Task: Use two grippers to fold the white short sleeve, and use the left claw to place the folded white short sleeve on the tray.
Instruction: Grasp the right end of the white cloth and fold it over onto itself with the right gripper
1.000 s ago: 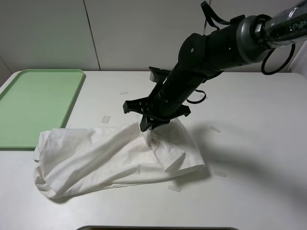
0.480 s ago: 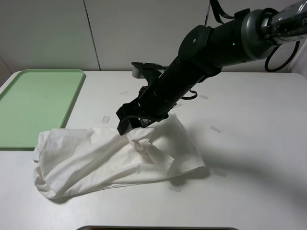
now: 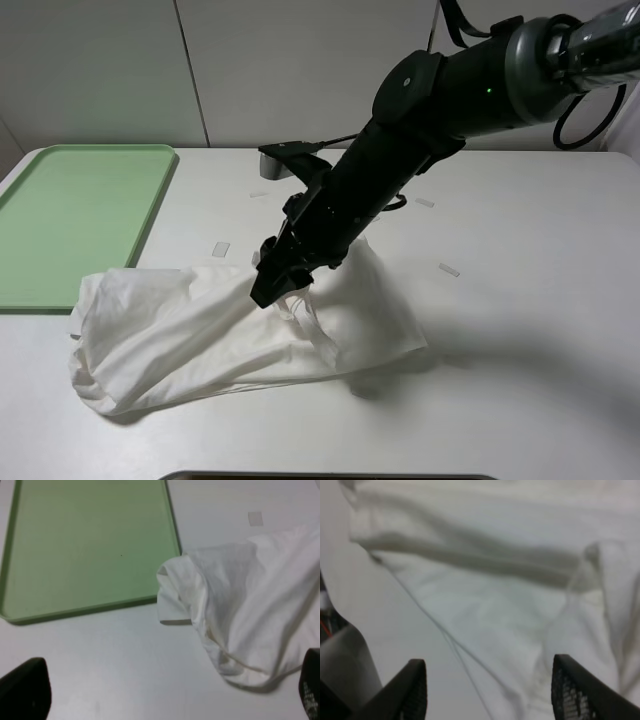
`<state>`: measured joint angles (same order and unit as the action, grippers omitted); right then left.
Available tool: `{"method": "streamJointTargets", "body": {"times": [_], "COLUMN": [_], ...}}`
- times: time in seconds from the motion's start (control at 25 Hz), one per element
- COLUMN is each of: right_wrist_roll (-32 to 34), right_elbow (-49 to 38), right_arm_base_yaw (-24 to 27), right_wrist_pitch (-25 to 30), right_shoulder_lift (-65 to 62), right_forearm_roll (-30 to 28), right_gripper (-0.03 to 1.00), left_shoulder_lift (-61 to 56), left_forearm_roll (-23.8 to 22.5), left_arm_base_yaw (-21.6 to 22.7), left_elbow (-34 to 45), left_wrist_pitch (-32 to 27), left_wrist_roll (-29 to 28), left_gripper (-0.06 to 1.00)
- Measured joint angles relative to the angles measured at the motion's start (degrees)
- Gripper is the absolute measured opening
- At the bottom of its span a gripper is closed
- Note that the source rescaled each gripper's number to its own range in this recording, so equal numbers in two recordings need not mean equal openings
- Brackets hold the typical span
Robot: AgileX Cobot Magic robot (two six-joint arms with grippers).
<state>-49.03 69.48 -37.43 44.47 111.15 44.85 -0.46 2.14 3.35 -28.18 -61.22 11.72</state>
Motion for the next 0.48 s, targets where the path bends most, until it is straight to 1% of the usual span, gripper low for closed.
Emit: {"method": "streamJointTargets", "body": {"times": [0.08, 0.16, 0.2, 0.28, 0.4, 0.48], "right_wrist_roll": [2.7, 7.3, 7.3, 13.6, 25.7, 32.9], "right_elbow": [0.0, 0.0, 0.0, 0.0, 0.0, 0.0], "right_arm_base_yaw": [0.2, 0.5, 0.5, 0.7, 0.7, 0.7], "right_wrist_pitch": [0.8, 1.7, 1.7, 2.6, 3.3, 3.6], "right_shoulder_lift": [-1.0, -2.3, -2.3, -4.0, -5.7, -5.9], "right_forearm_roll": [-4.9, -10.8, -10.8, -17.9, -31.0, -38.1], "right_gripper": [0.6, 0.6, 0.6, 0.6, 0.6, 0.6], "left_shoulder_lift": [0.0, 0.0, 0.0, 0.0, 0.0, 0.0], "left_forearm_roll": [0.0, 0.0, 0.0, 0.0, 0.0, 0.0], "left_arm_base_yaw": [0.0, 0.0, 0.0, 0.0, 0.0, 0.0], "left_elbow": [0.0, 0.0, 0.0, 0.0, 0.0, 0.0], "left_wrist_pitch": [0.0, 0.0, 0.0, 0.0, 0.0, 0.0], "left_wrist_roll": [0.0, 0.0, 0.0, 0.0, 0.0, 0.0], "left_gripper": [1.0, 1.0, 1.0, 1.0, 1.0, 1.0]}}
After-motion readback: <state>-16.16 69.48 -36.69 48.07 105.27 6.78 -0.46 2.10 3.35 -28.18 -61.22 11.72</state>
